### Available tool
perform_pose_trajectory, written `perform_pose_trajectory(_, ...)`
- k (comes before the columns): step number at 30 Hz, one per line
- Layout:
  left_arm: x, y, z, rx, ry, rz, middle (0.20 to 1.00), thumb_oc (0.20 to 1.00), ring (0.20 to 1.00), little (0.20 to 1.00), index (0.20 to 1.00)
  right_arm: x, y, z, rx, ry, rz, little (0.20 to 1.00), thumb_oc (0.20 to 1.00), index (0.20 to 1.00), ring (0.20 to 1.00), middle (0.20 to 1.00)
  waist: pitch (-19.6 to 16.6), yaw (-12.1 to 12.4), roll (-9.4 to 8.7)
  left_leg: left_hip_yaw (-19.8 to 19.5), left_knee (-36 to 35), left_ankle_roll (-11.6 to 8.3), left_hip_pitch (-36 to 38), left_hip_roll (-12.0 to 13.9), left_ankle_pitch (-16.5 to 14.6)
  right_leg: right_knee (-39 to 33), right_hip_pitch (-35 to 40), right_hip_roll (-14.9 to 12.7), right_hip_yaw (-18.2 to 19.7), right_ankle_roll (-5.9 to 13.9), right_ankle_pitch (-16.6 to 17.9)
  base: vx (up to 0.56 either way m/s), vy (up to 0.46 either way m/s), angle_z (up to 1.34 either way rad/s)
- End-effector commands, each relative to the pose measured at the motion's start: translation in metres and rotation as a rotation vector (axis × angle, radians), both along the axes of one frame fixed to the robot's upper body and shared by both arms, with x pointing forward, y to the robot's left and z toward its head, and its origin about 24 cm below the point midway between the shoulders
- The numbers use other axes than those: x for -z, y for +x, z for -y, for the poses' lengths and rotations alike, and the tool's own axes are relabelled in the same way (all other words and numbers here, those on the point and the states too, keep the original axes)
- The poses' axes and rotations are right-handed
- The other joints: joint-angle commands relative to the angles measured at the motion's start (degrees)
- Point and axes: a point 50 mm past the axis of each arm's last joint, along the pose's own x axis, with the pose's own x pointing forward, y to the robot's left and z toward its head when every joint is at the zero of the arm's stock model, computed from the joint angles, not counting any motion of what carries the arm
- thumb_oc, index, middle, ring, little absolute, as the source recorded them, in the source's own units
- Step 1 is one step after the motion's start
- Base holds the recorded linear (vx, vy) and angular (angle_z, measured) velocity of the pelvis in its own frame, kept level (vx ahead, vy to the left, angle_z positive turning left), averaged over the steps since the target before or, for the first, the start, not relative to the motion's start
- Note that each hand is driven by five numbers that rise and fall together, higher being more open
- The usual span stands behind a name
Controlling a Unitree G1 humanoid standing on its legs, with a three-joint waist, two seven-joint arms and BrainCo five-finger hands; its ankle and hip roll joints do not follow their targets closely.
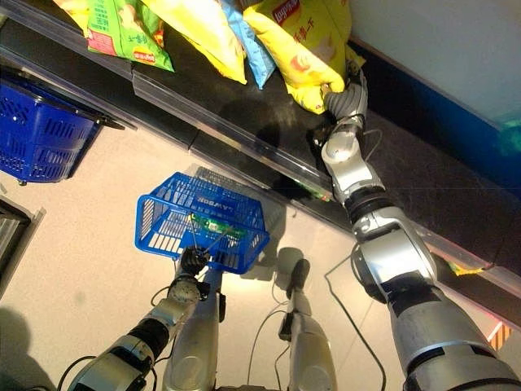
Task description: Pick up the snacks into the basket
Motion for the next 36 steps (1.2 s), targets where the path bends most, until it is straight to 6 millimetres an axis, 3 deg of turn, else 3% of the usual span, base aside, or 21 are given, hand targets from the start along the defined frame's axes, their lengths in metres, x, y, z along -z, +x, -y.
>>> perform_pose_trajectory(1, -0.004, 0.0, 0.016, 0.024, -0.025, 0.049, 0.2, 0.2, 0.2, 0.2, 0.2, 0.095, -0.016, -0.007, -0.038, 0.186, -0.29, 0.2, 0.2, 0.2, 0.2, 0.2, 5.46, 2.11, 0.07, 1.36, -2.57, 0.29, 1.95, -0.97, -2.54, 2.03, 0.46, -4.14, 2.09, 4.89, 0.28, -0.02, -0.008, 0.03)
perform_pose_trajectory(6, -0.002, -0.003, 0.004, -0.027, -0.022, 0.043, 0.2, 0.2, 0.2, 0.2, 0.2, 0.077, -0.032, 0.023, -0.008, 0.264, -0.103, 0.2, 0.2, 0.2, 0.2, 0.2, 5.46, 0.57, -0.61, 1.75, -2.6, 0.33, 3.18, -0.79, -2.67, 2.25, 0.75, -4.15, 2.58, 4.99, 0.31, -0.02, -0.002, 0.01)
perform_pose_trajectory(8, 0.005, -0.01, -0.01, -0.068, -0.01, 0.009, 0.2, 0.2, 0.2, 0.2, 0.2, 0.06, -0.051, 0.051, 0.016, 0.215, 0.028, 0.2, 0.2, 0.2, 0.2, 0.2, 5.46, -0.74, -1.27, 2.3, -2.6, 0.34, 4.68, -0.61, -3.17, 2.48, 1.5, -4.13, 2.85, 5.06, 0.08, -0.02, -0.002, 0.0)
perform_pose_trajectory(11, 0.007, -0.014, -0.016, -0.081, -0.003, 0.002, 0.2, 0.2, 0.2, 0.2, 0.2, 0.054, -0.064, 0.068, 0.044, 0.202, 0.091, 0.2, 0.2, 0.2, 0.2, 0.2, 5.46, -1.44, -1.6, 2.64, -2.56, 0.48, 5.27, -0.77, -3.11, 2.6, 1.71, -4.21, 3.07, 5.1, 0.28, -0.04, -0.011, -0.01)
perform_pose_trajectory(13, 0.009, -0.019, -0.026, -0.092, 0.005, -0.01, 0.2, 0.2, 0.2, 0.2, 0.2, 0.042, -0.082, 0.093, 0.073, 0.17, 0.17, 0.2, 0.2, 0.2, 0.2, 0.2, 5.45, -2.48, -2.25, 3.09, -2.42, 0.55, 6.73, -0.62, -3.38, 2.87, 2.57, -4.14, 3.43, 5.09, 0.15, -0.03, -0.03, -0.07)
perform_pose_trajectory(14, 0.009, -0.019, -0.026, -0.091, 0.005, -0.011, 0.2, 0.2, 0.2, 0.2, 0.2, 0.042, -0.082, 0.094, 0.073, 0.17, 0.169, 0.2, 0.2, 0.2, 0.2, 0.2, 5.45, -2.4, -2.23, 3.11, -2.45, 0.55, 6.85, -0.62, -3.4, 2.86, 2.68, -4.15, 3.45, 5.1, 0.14, -0.01, -0.02, -0.1)
perform_pose_trajectory(16, 0.014, -0.026, -0.038, -0.111, 0.01, -0.037, 0.2, 0.2, 0.2, 0.2, 0.2, 0.027, -0.1, 0.119, 0.071, 0.153, 0.232, 0.2, 0.2, 0.2, 0.2, 0.2, 4.95, -3.44, -2.77, 3.64, -2.29, 0.52, 8.76, -0.4, -4.02, 3.18, 3.82, -4.06, 3.84, 5.13, -0.22, 0.0, -0.027, -0.16)
perform_pose_trajectory(19, 0.017, -0.031, -0.044, -0.123, 0.012, -0.054, 0.2, 0.2, 0.2, 0.2, 0.2, 0.018, -0.113, 0.127, 0.043, 0.153, 0.284, 0.2, 0.2, 0.2, 0.2, 0.2, 4.12, -4.08, -3.16, 3.97, -2.2, 0.57, 9.15, -0.4, -3.95, 3.23, 3.89, -4.15, 4.08, 5.18, -0.08, 0.0, -0.03, -0.08)
perform_pose_trajectory(20, 0.02, -0.036, -0.051, -0.138, 0.016, -0.077, 0.2, 0.2, 0.2, 0.2, 0.2, 0.006, -0.128, 0.132, -0.009, 0.133, 0.346, 0.2, 0.2, 0.2, 0.2, 0.2, 3.15, -5.0, -3.52, 4.41, -2.24, 0.61, 9.96, -0.39, -4.24, 3.3, 4.11, -4.1, 4.38, 5.14, -0.18, 0.02, -0.02, -0.1)
perform_pose_trajectory(25, 0.025, -0.043, -0.061, -0.17, 0.001, -0.109, 0.2, 0.2, 0.2, 0.2, 0.2, 0.002, -0.156, 0.119, -0.217, 0.1, 0.37, 0.2, 0.2, 0.2, 0.2, 0.2, 1.52, -6.37, -3.94, 5.2, -1.9, 0.76, 11.47, -0.23, -4.81, 3.85, 4.49, -3.84, 5.18, 4.98, -0.72, 0.02, -0.031, -0.18)
perform_pose_trajectory(28, 0.028, -0.047, -0.072, -0.197, -0.012, -0.139, 0.2, 0.2, 0.2, 0.2, 0.2, 0.019, -0.179, 0.097, -0.447, 0.069, 0.259, 0.2, 0.2, 0.2, 0.2, 0.2, 0.35, -7.72, -4.17, 5.72, -1.57, 0.71, 12.51, 0.09, -5.24, 4.12, 4.9, -3.5, 5.86, 4.82, -1.16, 0.02, -0.033, -0.1)
perform_pose_trajectory(29, 0.028, -0.047, -0.072, -0.197, -0.012, -0.139, 0.2, 0.2, 0.2, 0.2, 0.2, 0.02, -0.179, 0.098, -0.447, 0.069, 0.257, 0.2, 0.2, 0.2, 0.2, 0.2, 0.31, -7.69, -4.16, 5.72, -1.58, 0.71, 12.53, 0.08, -5.24, 4.11, 4.92, -3.51, 5.85, 4.83, -1.17, 0.01, -0.031, -0.11)
perform_pose_trajectory(30, 0.03, -0.049, -0.075, -0.214, -0.021, -0.151, 0.2, 0.2, 0.2, 0.2, 0.2, 0.039, -0.186, 0.082, -0.567, 0.087, 0.162, 0.2, 0.2, 0.2, 0.2, 0.2, -0.01, -8.21, -4.08, 6.01, -1.49, 0.74, 12.84, 0.12, -5.3, 4.14, 4.86, -3.39, 5.98, 4.77, -1.13, 0.0, -0.014, -0.11)
perform_pose_trajectory(31, 0.031, -0.05, -0.078, -0.231, -0.033, -0.163, 0.2, 0.2, 0.2, 0.2, 0.2, 0.044, -0.19, 0.073, -0.61, 0.039, 0.113, 0.2, 0.2, 0.2, 0.2, 0.2, -0.18, -8.56, -4.05, 6.21, -1.53, 0.77, 13.05, 0.18, -5.35, 4.23, 4.75, -3.3, 6.25, 4.78, -1.14, 0.0, -0.018, -0.13)
perform_pose_trajectory(35, 0.028, -0.046, -0.086, -0.305, -0.093, -0.15, 0.2, 0.2, 0.2, 0.2, 0.2, 0.097, -0.199, 0.055, -0.712, 0.099, -0.153, 0.2, 0.2, 0.2, 0.2, 0.2, -0.47, -9.54, -3.79, 6.92, -1.57, 0.75, 13.53, 0.42, -5.42, 4.39, 4.51, -3.09, 7.01, 4.67, -1.3, 0.0, -0.002, -0.09)
perform_pose_trajectory(36, 0.028, -0.046, -0.086, -0.305, -0.093, -0.15, 0.2, 0.2, 0.2, 0.2, 0.2, 0.097, -0.199, 0.055, -0.712, 0.099, -0.152, 0.2, 0.2, 0.2, 0.2, 0.2, -0.47, -9.55, -3.79, 6.92, -1.57, 0.75, 13.53, 0.42, -5.42, 4.4, 4.51, -3.09, 7.01, 4.67, -1.3, 0.01, 0.005, -0.04)
